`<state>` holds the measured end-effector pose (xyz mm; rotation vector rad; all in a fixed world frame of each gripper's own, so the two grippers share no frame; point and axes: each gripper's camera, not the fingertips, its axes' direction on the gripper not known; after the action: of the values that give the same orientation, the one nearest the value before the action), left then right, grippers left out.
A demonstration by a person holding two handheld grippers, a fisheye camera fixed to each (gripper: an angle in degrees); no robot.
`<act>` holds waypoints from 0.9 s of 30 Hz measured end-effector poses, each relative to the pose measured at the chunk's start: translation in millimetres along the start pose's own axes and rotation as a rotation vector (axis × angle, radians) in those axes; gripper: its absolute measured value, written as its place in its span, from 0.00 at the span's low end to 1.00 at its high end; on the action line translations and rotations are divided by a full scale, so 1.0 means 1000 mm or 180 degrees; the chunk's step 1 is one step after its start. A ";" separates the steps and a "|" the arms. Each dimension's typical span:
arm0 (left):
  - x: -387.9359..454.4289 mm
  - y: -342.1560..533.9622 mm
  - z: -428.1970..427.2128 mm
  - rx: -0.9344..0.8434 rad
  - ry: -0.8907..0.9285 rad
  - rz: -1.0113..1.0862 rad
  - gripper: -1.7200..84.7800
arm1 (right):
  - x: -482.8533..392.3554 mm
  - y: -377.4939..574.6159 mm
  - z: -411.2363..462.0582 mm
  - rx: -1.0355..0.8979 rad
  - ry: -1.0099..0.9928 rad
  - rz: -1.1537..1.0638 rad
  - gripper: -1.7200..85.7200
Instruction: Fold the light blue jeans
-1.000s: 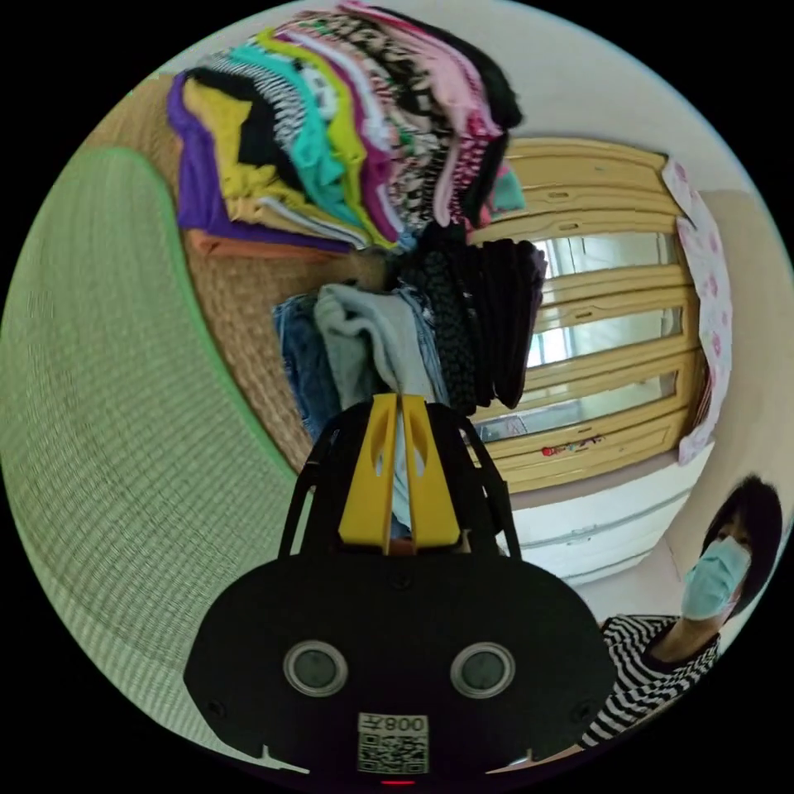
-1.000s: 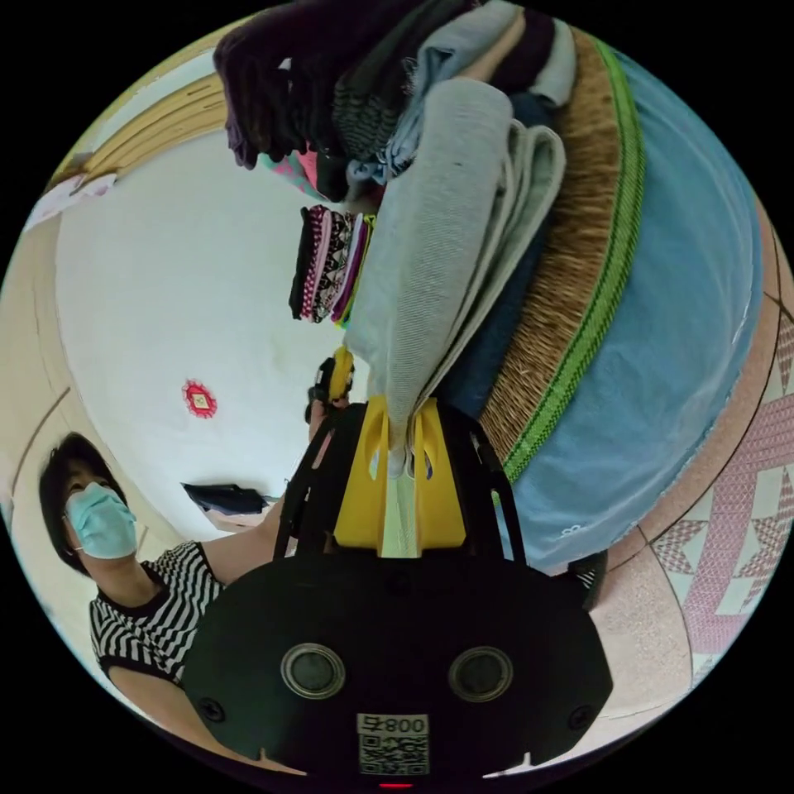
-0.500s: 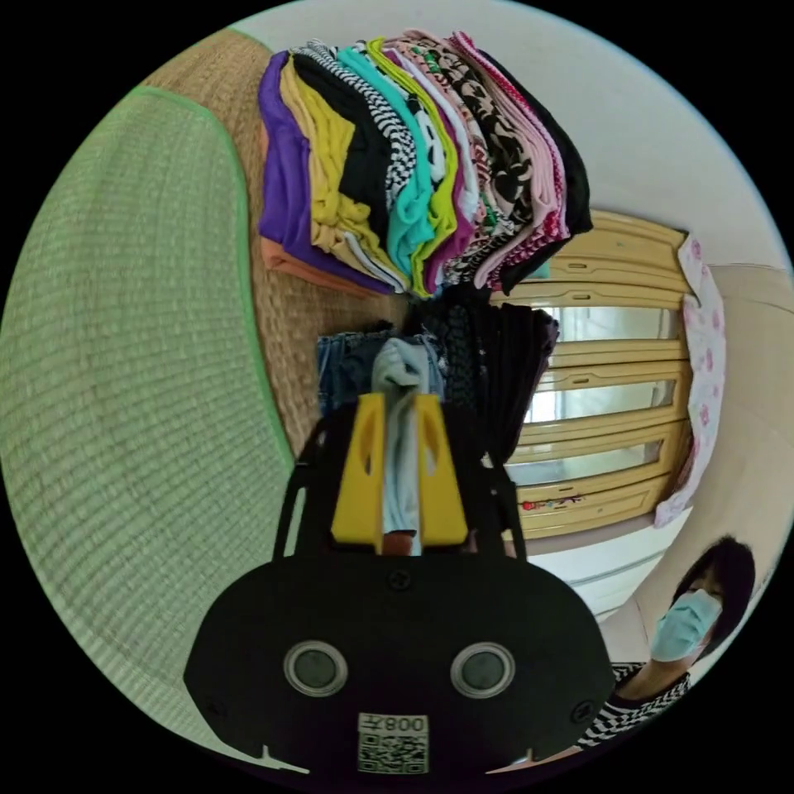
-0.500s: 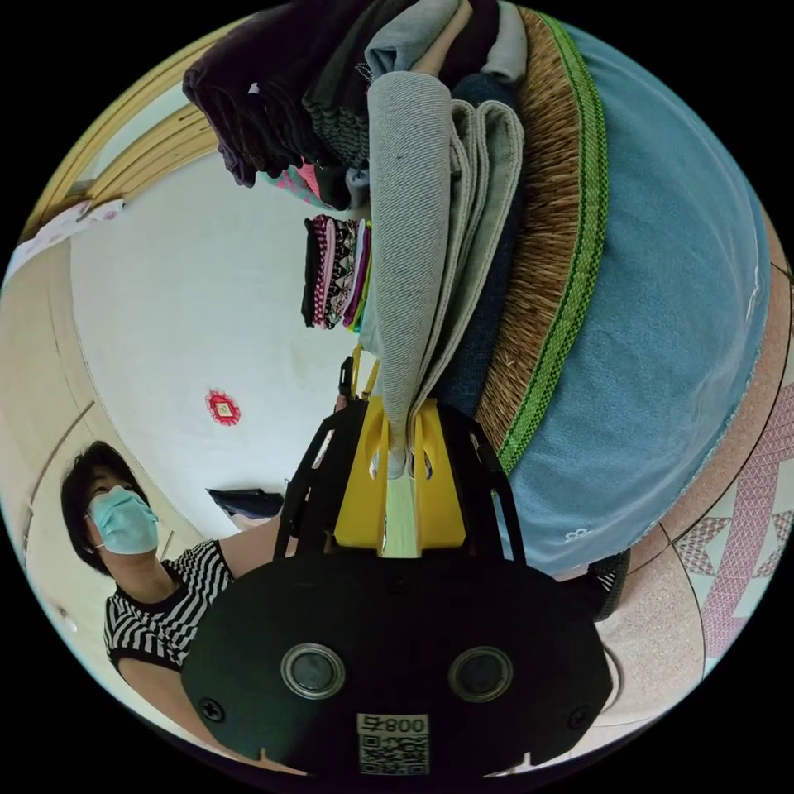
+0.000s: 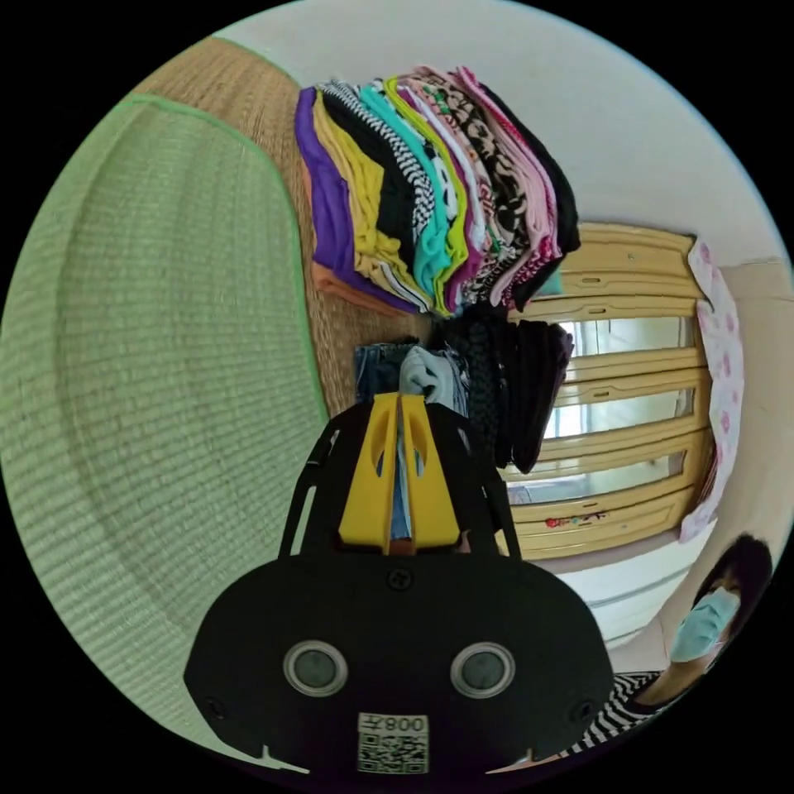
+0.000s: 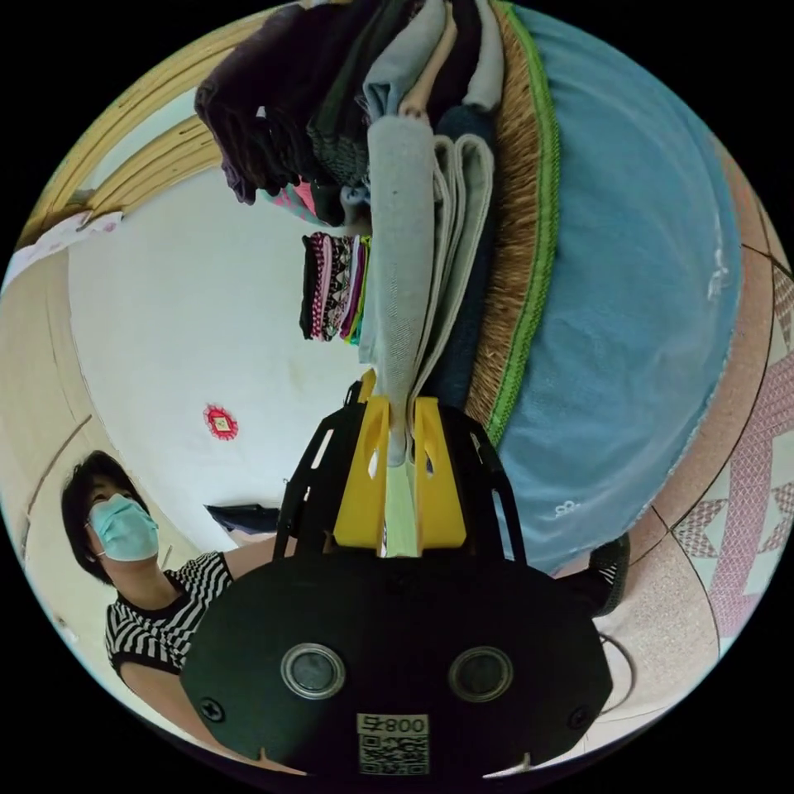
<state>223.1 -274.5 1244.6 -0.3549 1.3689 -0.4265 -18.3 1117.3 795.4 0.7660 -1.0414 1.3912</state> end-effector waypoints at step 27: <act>0.121 0.194 0.002 -0.1798 -0.0296 0.1773 0.02 | -0.246 -0.184 0.203 0.0301 0.2544 -0.2279 0.03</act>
<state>259.4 -164.5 1047.3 -0.4246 1.4129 0.4432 163.2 819.7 677.1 0.4897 -0.0475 0.9617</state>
